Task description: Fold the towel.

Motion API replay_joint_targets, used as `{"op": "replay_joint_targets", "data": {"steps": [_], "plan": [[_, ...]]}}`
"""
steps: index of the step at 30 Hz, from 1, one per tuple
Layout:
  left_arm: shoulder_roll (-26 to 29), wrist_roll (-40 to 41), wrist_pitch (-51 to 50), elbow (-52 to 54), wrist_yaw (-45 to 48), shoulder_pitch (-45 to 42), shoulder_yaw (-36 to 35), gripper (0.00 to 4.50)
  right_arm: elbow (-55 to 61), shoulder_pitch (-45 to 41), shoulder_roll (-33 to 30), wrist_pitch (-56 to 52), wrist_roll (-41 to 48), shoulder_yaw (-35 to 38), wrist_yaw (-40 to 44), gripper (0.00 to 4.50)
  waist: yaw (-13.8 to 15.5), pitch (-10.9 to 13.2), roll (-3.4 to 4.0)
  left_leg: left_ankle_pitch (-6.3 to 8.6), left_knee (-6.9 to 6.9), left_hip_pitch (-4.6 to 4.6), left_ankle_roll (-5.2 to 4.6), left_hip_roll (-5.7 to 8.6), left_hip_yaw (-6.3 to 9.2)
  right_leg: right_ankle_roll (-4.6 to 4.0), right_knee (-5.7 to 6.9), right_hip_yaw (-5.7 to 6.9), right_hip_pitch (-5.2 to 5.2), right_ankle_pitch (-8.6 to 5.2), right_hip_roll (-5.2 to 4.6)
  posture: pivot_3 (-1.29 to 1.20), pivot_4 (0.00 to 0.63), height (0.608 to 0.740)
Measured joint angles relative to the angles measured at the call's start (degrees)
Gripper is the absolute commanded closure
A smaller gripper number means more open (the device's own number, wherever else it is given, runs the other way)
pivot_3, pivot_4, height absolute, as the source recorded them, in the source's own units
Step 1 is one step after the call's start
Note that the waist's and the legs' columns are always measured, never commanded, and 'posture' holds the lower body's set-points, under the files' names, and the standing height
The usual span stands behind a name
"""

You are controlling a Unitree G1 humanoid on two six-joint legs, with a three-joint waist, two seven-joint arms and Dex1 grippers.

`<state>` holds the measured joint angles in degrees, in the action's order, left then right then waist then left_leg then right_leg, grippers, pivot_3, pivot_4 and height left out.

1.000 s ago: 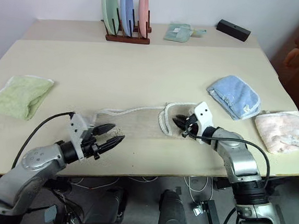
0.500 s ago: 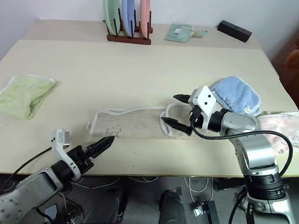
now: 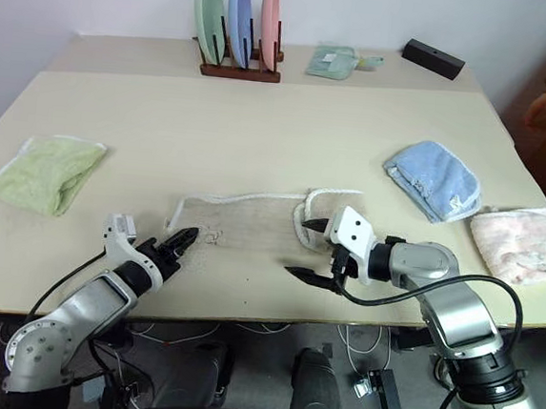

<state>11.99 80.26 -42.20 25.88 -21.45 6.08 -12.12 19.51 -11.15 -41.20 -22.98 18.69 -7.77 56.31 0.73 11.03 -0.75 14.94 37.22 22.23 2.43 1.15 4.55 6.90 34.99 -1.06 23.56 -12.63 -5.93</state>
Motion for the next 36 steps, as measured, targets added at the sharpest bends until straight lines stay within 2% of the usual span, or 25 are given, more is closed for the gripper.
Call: {"op": "replay_joint_targets", "data": {"steps": [6, 8, 10, 15, 18, 22, 27, 31, 36], "plan": [[0.3, 0.5, 2.0, 0.0, 0.0, -2.0, -1.8, 4.47, 2.1, 1.1, 0.0, -1.6, 0.0, 0.0, -1.3, 0.00, 0.0, 0.0, -0.01, 0.00, -0.01, 0.02, 0.00, 0.00, 0.01, 0.00, -0.01, 0.01, 0.02, 0.00, 0.00, 0.00, 0.150, 0.740], [1.9, 0.8, 3.2, 0.0, 1.1, -2.8, -3.6, 4.47, 2.5, 1.1, -0.1, -1.9, 0.0, 0.0, -1.6, 0.00, -0.1, 0.0, -0.02, 0.00, -0.03, 0.03, 0.00, -0.01, 0.01, 0.00, -0.01, 0.01, 0.06, 0.00, 0.00, 0.00, 0.150, 0.740], [5.2, 1.3, 4.0, 0.1, 3.2, -3.3, -6.9, 4.47, 2.6, 1.1, -0.4, -2.1, 0.0, 0.1, -1.6, 0.00, -0.2, 0.0, -0.02, 0.00, -0.07, 0.05, 0.00, -0.01, 0.01, -0.01, 0.00, 0.01, 0.11, -0.01, 0.01, 0.00, 0.150, 0.740], [17.4, 1.6, 4.4, -1.2, 11.0, -4.1, -16.8, 4.47, 2.4, 0.7, -0.9, -2.1, 0.0, 0.7, -1.4, 0.00, 0.0, 0.0, -0.04, 0.00, -0.06, 0.08, 0.00, -0.01, -0.02, -0.03, -0.03, 0.01, 0.13, -0.02, 0.00, 0.00, 0.150, 0.740], [23.1, 0.1, 2.9, -2.7, 15.9, -5.9, -17.1, 4.47, 1.5, -0.7, -0.9, -2.0, 0.0, 0.9, -1.3, 0.00, 0.1, 0.0, -0.09, 0.00, -0.03, 0.13, 0.02, 0.00, 0.01, -0.03, -0.04, 0.03, 0.12, -0.02, 0.00, 0.00, 0.150, 0.740], [30.5, -7.7, -0.2, 0.0, 26.4, -14.6, -6.9, 4.47, 0.5, -1.5, -0.8, -2.0, 0.0, 1.2, -1.4, 0.00, 0.0, 0.1, -0.14, -0.02, -0.07, 0.17, 0.05, 0.03, 0.00, -0.02, -0.18, 0.00, 0.08, -0.01, 0.00, 0.00, 0.150, 0.740], [32.8, -20.3, -1.3, 3.8, 39.4, -21.3, 10.8, 4.47, -0.2, -1.1, -0.9, -1.7, -0.4, 1.4, -1.6, 0.00, -0.7, 0.1, -0.13, -0.02, -0.25, 0.18, 0.04, 0.00, -0.03, 0.00, -0.35, -0.02, 0.12, 0.00, 0.05, 0.00, 0.150, 0.740], [31.5, -31.6, -1.2, 3.4, 47.9, -25.7, 24.5, 4.47, -0.6, -0.9, -0.7, -1.4, -0.6, 1.6, -2.3, 0.00, -1.1, 0.1, -0.13, -0.02, -0.24, 0.19, 0.04, 0.00, -0.03, 0.01, -0.39, -0.02, 0.10, 0.00, 0.05, 0.00, 0.150, 0.740], [28.8, -38.0, -1.4, 0.0, 53.4, -28.2, 29.6, 4.47, -0.6, 0.6, -0.7, -0.8, -1.2, 1.9, -3.4, 0.00, -1.4, 0.1, -0.14, -0.01, -0.23, 0.21, 0.03, -0.01, -0.01, 0.03, -0.39, -0.01, 0.10, 0.00, 0.05, 0.00, 0.150, 0.740]]}}
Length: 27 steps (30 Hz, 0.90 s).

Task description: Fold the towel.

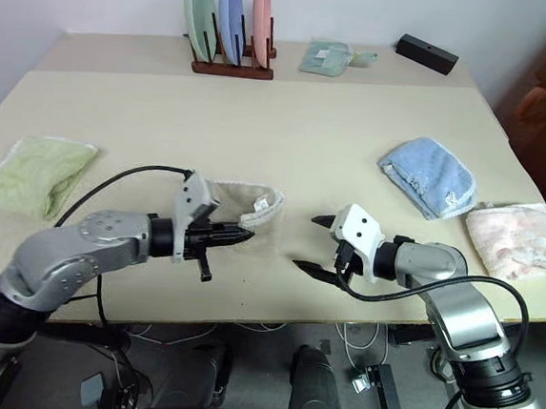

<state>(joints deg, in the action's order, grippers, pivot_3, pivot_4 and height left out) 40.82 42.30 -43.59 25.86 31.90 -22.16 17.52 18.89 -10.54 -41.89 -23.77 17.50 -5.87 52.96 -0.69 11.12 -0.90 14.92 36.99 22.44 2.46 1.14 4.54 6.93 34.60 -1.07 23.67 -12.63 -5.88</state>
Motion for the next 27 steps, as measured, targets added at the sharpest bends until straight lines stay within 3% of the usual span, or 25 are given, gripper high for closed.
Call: {"op": "replay_joint_targets", "data": {"steps": [6, 9, 13, 16, 18, 22, 23, 27], "plan": [[-1.8, -4.4, -0.5, 0.0, 3.3, 0.3, 1.9, 4.47, 0.1, 1.2, 0.0, 0.5, -0.4, 0.6, -1.0, 0.00, 0.0, 0.0, 0.00, 0.00, 0.04, 0.00, 0.00, 0.00, 0.01, 0.01, 0.01, 0.00, -0.02, 0.01, 0.00, 0.00, 0.150, 0.740], [-2.8, -4.0, -1.3, 0.0, 4.5, 1.8, 0.7, 3.73, 0.1, 1.7, 0.0, 0.8, -0.5, 0.8, -1.1, 0.00, 0.0, 0.0, 0.00, 0.00, 0.04, 0.00, 0.00, 0.00, 0.01, 0.02, 0.01, 0.00, -0.02, 0.01, 0.00, 0.00, 0.150, 0.740], [-2.1, -2.7, -2.0, 1.0, 5.6, 4.7, -4.5, 1.86, -0.1, 1.6, -0.3, 1.2, -0.7, 1.3, -1.0, 0.00, -0.2, 0.0, 0.00, 0.00, 0.04, -0.02, 0.00, -0.01, 0.02, 0.02, 0.04, 0.00, 0.00, 0.01, 0.00, 0.00, 0.150, 0.740], [-1.4, 1.3, -2.3, 1.6, 5.3, 8.7, -14.7, 1.86, -0.9, 0.6, -2.0, 1.4, -1.0, 2.9, -0.7, 0.00, -0.1, 0.0, 0.02, 0.00, 0.04, -0.02, 0.00, -0.02, 0.04, 0.01, 0.06, 0.00, 0.00, 0.01, 0.00, 0.00, 0.150, 0.740], [-1.2, 4.0, -2.3, 2.1, 5.2, 10.6, -21.5, 2.48, -1.4, 0.0, -2.5, 1.7, -0.9, 4.4, -0.4, 0.00, 0.0, 0.0, 0.01, 0.00, 0.05, -0.03, 0.00, -0.02, 0.04, 0.01, 0.05, 0.02, -0.02, 0.01, 0.00, 0.00, 0.150, 0.740], [-1.2, 5.2, -2.0, 2.1, 2.5, 12.4, -29.8, 4.33, -2.2, -2.5, -2.9, 1.1, 1.0, 5.7, 1.2, 1.78, 0.1, 0.0, 0.01, 0.00, 0.09, -0.03, 0.00, -0.01, 0.04, 0.02, 0.06, 0.02, -0.06, 0.01, -0.01, 0.00, 0.150, 0.740], [-1.2, 4.9, -1.9, 1.8, 1.7, 12.5, -30.9, 4.50, -2.4, -3.7, -2.9, 0.4, 2.0, 6.3, 1.3, 2.27, 0.1, 0.0, 0.02, 0.00, 0.09, -0.03, 0.00, -0.01, 0.05, 0.02, 0.06, 0.02, -0.06, 0.01, 0.00, 0.00, 0.150, 0.740], [-4.5, 3.4, -1.7, 1.0, -2.2, 9.5, -30.3, 4.50, -1.7, -11.0, 2.5, -4.1, 6.6, 6.6, -0.5, 4.29, 0.0, 0.0, -0.01, -0.01, 0.10, -0.06, 0.00, -0.01, 0.09, 0.04, 0.11, 0.04, -0.07, 0.03, 0.00, 0.00, 0.150, 0.740]]}}
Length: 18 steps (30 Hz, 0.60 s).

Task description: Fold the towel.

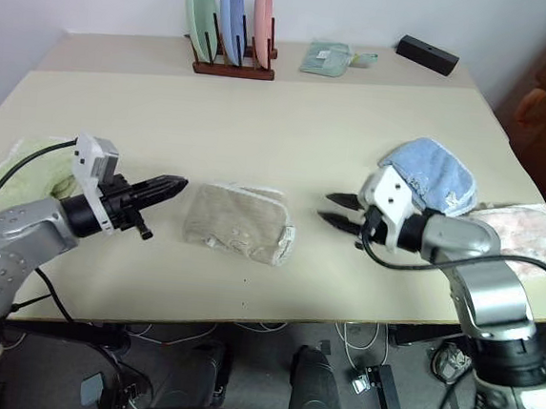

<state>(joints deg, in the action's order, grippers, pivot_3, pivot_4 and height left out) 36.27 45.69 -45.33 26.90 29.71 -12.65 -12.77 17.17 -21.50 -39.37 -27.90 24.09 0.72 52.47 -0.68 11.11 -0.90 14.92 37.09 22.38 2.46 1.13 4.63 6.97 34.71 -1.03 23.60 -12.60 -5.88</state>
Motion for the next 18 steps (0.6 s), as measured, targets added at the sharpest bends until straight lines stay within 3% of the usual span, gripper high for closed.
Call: {"op": "replay_joint_targets", "data": {"steps": [3, 8, 12, 18], "plan": [[-2.3, -3.4, 0.9, -0.1, -1.6, -2.5, 4.8, 4.50, 1.4, -3.4, 6.2, -2.3, 1.0, -3.7, -3.1, 4.40, 0.0, 0.0, 0.00, 0.00, -0.02, -0.01, 0.01, 0.01, 0.01, 0.19, 0.08, 0.00, 0.01, 0.09, 0.00, 0.00, 0.150, 0.740], [-9.1, -11.4, 3.7, -7.3, -4.6, -2.3, 13.7, 4.50, -4.5, -3.3, 14.2, -2.3, -6.8, -14.9, -9.7, 4.40, -0.1, 0.0, 0.01, -0.02, 0.01, 0.01, 0.04, 0.04, -0.01, 0.19, 0.28, -0.03, 0.14, 0.10, 0.00, 0.00, 0.150, 0.740], [-9.1, -18.5, 7.9, -11.9, -3.7, -0.2, 18.6, 4.50, -11.0, -1.4, 14.9, -0.5, -12.1, -18.1, -12.2, 4.40, 0.0, 0.0, 0.02, -0.03, -0.01, 0.03, 0.06, 0.04, -0.01, 0.18, 0.39, -0.03, 0.25, 0.10, 0.00, 0.00, 0.150, 0.740], [-8.6, -24.1, 15.2, -14.5, -0.4, 1.0, 20.6, 4.50, -12.8, 0.1, 15.3, 4.0, -15.5, -19.1, -12.6, 4.40, -0.1, -0.1, 0.07, -0.03, -0.03, -0.06, 0.06, 0.03, -0.01, 0.16, 0.40, -0.03, 0.16, 0.08, 0.00, 0.00, 0.150, 0.740]]}}
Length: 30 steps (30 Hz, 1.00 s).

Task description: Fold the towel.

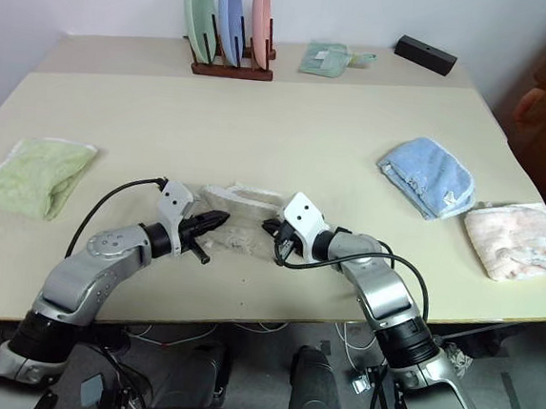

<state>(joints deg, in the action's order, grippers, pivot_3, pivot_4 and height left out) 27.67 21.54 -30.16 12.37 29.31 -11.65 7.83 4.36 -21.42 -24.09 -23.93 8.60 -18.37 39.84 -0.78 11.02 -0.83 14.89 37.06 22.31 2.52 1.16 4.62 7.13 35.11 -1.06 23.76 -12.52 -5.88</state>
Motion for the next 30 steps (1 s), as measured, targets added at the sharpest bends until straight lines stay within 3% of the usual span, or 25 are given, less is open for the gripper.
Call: {"op": "replay_joint_targets", "data": {"steps": [5, 6, 9, 15, 16, 24, 30], "plan": [[-0.9, 0.5, 1.9, -0.2, 1.4, 1.1, -2.1, 4.50, 0.0, -0.1, 0.0, 0.9, -0.2, 1.1, 0.7, 4.40, 0.0, 0.0, 0.00, 0.00, 0.01, 0.01, 0.00, 0.00, 0.01, 0.02, 0.00, 0.00, 0.00, 0.01, 0.00, 0.00, 0.150, 0.740], [-0.9, 1.4, 1.8, 0.1, 1.5, 1.4, -3.3, 4.50, 0.1, -0.4, 0.0, 0.1, 0.9, 2.3, 1.0, 4.17, 0.0, 0.0, 0.00, 0.00, 0.01, 0.01, 0.00, 0.00, 0.02, 0.03, 0.01, 0.00, 0.01, 0.02, 0.00, 0.00, 0.150, 0.740], [0.0, 2.9, 1.8, 1.9, 1.8, 2.0, -7.8, 4.50, 1.8, -1.7, -0.5, -3.8, 4.1, 6.3, 1.7, 3.20, 0.0, 0.0, 0.00, 0.00, 0.01, 0.06, 0.00, -0.01, 0.03, 0.03, 0.03, 0.00, 0.06, 0.02, 0.00, 0.00, 0.150, 0.740], [6.0, 3.1, 4.0, 6.0, 3.5, 6.4, -17.4, 4.50, 8.5, -2.4, -3.3, -14.6, 11.5, 13.1, 3.0, 0.22, -0.1, 0.0, 0.01, 0.00, -0.04, 0.07, -0.01, -0.02, 0.02, 0.02, 0.04, 0.00, 0.13, 0.01, 0.00, 0.00, 0.150, 0.740], [6.9, 2.7, 4.9, 6.1, 4.2, 7.9, -18.3, 4.50, 9.2, -2.4, -3.4, -17.3, 12.8, 13.7, 2.6, 0.05, -0.1, 0.0, 0.01, 0.00, -0.04, 0.08, -0.01, -0.02, 0.02, -0.11, 0.04, 0.00, 0.13, -0.06, 0.00, 0.00, 0.150, 0.740], [8.2, 3.2, 7.0, 11.0, 8.0, 14.0, -20.3, 4.50, 8.4, -4.5, 6.3, -37.2, 20.9, 18.5, -7.8, 0.05, -0.1, 0.0, 0.01, 0.00, -0.03, 0.12, -0.01, -0.02, -0.01, -0.18, 0.03, -0.03, 0.16, -0.09, 0.00, 0.00, 0.150, 0.740], [9.4, 4.8, 5.9, 15.3, 11.3, 18.0, -19.6, 4.50, 4.3, -5.0, 8.5, -39.1, 20.8, 16.9, -10.6, 0.05, -0.2, 0.0, 0.05, 0.00, -0.04, 0.12, -0.01, -0.03, -0.02, -0.18, 0.06, -0.02, 0.21, -0.09, 0.00, 0.00, 0.150, 0.740]]}}
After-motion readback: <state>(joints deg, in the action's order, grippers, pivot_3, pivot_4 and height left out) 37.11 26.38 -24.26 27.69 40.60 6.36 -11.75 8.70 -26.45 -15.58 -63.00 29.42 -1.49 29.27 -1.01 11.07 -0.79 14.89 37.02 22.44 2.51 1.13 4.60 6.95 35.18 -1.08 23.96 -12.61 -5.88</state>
